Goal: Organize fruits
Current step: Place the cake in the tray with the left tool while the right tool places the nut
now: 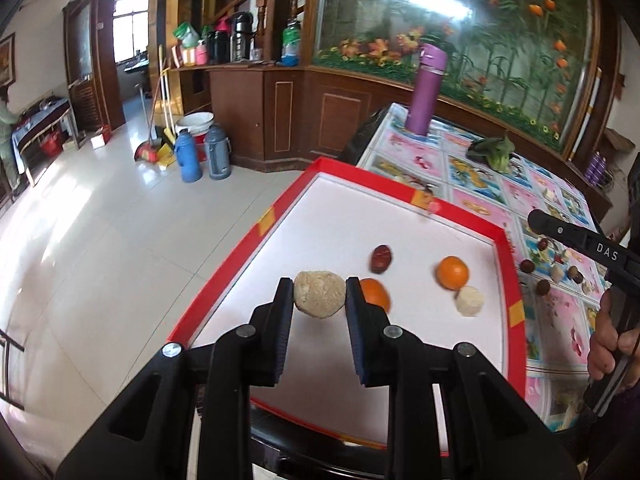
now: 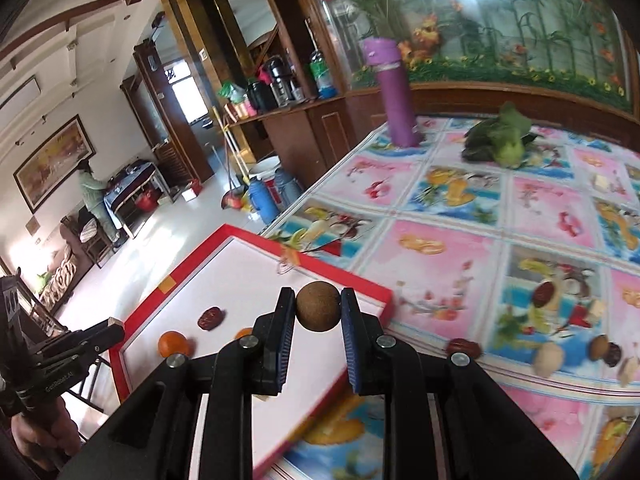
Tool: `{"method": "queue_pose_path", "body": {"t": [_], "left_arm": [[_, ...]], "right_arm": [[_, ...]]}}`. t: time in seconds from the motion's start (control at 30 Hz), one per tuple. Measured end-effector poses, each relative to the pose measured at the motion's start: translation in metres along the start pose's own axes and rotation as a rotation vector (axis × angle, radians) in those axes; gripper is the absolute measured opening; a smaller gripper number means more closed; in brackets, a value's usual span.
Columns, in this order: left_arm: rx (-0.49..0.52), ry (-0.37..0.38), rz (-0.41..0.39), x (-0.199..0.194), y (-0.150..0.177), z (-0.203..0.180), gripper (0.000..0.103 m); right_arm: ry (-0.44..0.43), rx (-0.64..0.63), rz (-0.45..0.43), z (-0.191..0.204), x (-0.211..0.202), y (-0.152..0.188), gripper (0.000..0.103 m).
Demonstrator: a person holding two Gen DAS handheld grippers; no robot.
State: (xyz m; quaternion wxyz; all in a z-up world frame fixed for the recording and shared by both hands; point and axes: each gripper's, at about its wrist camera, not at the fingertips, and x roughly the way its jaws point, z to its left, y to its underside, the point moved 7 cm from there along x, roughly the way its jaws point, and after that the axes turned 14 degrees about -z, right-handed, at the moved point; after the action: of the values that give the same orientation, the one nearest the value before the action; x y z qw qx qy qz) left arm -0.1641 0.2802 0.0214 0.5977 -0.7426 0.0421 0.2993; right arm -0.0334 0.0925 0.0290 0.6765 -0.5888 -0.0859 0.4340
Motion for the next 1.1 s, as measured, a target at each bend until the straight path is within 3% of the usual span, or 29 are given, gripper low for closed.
{"method": "queue_pose_path", "body": {"t": [0.13, 0.27, 0.4, 1.0, 1.1], "left_arm": [[0.014, 0.049, 0.011, -0.001, 0.006, -0.010, 0.028], [0.088, 0.148, 0.018, -0.006, 0.011, -0.047, 0.028], [0.130, 0.191, 0.047, 0.001, 0.019, -0.071, 0.028], [0.212, 0.125, 0.163, 0.048, 0.038, -0.090, 0.029], [0.210, 0.122, 0.175, 0.050, 0.038, -0.091, 0.040]], "right_arm": [[0.001, -0.001, 0.049, 0.009, 0.023, 0.011, 0.021], [-0.004, -0.011, 0.089, 0.016, 0.035, 0.023, 0.021], [-0.005, -0.017, 0.112, 0.019, 0.043, 0.031, 0.021], [0.012, -0.043, 0.202, 0.014, 0.057, 0.050, 0.025], [-0.009, -0.029, 0.187, 0.015, 0.054, 0.045, 0.028]]}}
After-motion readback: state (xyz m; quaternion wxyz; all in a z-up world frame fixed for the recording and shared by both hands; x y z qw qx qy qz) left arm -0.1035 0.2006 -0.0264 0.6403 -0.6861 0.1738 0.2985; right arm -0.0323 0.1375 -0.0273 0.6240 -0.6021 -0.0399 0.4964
